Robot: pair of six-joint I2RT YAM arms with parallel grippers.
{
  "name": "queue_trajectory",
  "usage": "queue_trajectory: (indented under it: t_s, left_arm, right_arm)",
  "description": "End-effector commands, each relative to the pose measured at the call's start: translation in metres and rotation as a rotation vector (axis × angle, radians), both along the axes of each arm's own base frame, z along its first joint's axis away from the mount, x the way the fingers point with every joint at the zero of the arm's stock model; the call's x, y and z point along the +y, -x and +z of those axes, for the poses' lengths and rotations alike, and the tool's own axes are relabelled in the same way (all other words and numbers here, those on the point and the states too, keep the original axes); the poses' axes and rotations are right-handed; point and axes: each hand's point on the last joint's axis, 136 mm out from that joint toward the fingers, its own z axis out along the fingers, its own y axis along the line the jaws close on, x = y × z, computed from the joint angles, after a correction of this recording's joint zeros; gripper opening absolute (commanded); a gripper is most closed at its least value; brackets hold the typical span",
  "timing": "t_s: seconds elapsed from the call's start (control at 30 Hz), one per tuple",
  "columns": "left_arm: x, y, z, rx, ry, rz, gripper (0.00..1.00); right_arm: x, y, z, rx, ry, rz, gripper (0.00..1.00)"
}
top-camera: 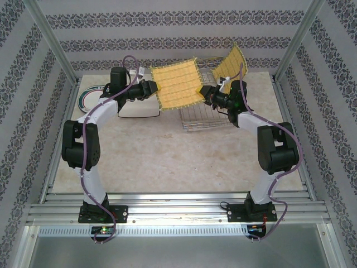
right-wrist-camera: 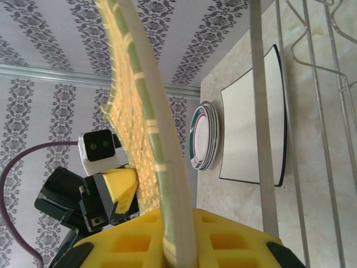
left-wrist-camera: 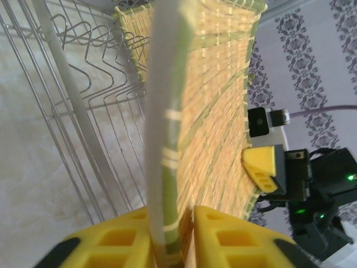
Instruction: Unload the plates from the dish rack
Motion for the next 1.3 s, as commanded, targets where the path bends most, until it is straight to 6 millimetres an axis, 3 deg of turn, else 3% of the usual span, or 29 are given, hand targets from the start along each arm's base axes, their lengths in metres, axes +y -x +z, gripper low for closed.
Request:
queue_trajectory:
  t_s: [0.0,0.1,0.27,0.47,0.87,1.27]
  left_arm:
    - [-0.005,-0.001,0.003,-0.011,0.003,-0.021,0.13]
    - [-0.006,0.0,0.003,-0.003,0.012,-0.032,0.0]
    - [-0.006,0.002,0.001,0.002,0.026,-0.033,0.0]
    - [-0.003,-0.002,0.009,-0.01,0.082,-0.012,0.0]
    - [0.021,-0.01,0.03,-0.038,0.18,0.055,0.0]
    - [0.051,-0.014,0.059,-0.093,0.216,0.149,0.0]
  right_arm:
    - [0.013,0.001,0.038,-0.14,-0.007,0.056,0.0]
    - [0.015,0.001,0.036,-0.134,0.01,0.063,0.0]
    - [0.016,-0.001,0.033,-0.121,0.051,0.068,0.04]
    - [0.008,-0.008,0.025,-0.097,0.071,0.05,0.57]
    - [-0.01,-0.009,0.01,-0.059,0.137,0.001,0.96]
    - [-0.037,0.008,0.012,-0.044,0.305,-0.035,0.98]
